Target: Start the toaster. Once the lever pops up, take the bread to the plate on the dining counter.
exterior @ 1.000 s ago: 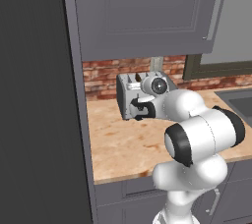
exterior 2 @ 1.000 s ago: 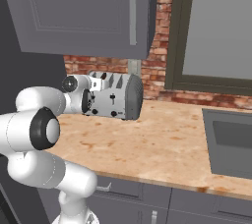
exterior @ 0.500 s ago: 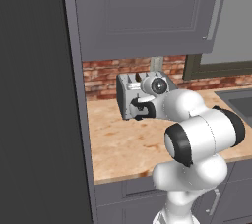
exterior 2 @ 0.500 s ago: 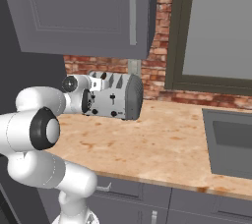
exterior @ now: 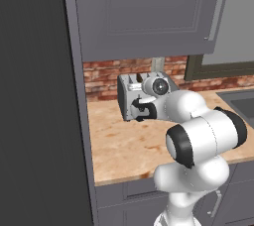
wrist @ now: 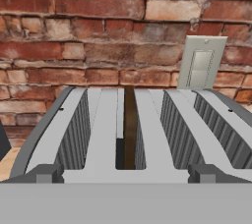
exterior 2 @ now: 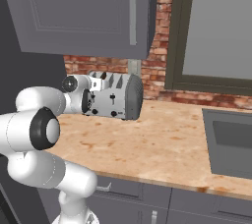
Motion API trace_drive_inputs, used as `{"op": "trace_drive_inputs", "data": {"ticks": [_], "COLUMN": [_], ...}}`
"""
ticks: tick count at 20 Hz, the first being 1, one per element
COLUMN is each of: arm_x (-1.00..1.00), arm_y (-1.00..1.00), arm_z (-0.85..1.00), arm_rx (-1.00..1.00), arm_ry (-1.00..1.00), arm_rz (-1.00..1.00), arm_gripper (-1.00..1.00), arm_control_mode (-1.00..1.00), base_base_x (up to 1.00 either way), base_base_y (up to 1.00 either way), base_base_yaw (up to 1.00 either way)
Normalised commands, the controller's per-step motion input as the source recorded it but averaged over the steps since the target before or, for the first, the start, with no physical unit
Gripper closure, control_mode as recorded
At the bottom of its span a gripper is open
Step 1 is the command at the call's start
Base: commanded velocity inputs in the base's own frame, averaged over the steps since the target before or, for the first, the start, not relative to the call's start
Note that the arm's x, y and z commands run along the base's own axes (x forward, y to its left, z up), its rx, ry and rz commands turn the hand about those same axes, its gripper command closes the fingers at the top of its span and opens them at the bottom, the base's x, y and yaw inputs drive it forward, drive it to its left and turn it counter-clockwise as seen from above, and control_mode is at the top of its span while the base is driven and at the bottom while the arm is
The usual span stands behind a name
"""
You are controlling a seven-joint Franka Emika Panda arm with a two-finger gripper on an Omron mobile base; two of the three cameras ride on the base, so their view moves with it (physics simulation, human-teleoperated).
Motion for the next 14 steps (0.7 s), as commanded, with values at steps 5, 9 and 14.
{"op": "trace_drive_inputs", "data": {"ticks": [5,9,14], "arm_x": [0.00,0.00,0.00], "arm_y": [0.00,0.00,0.00], "arm_z": [0.00,0.00,0.00], "arm_rx": [0.00,0.00,0.00], "arm_ry": [0.00,0.00,0.00], "arm_rz": [0.00,0.00,0.00], "arm_gripper": [-1.00,-1.00,-1.00], "arm_control_mode": [-1.00,-1.00,-1.00], "base_base_x": [0.00,0.00,0.00], "base_base_y": [0.00,0.00,0.00], "base_base_yaw": [0.00,0.00,0.00]}}
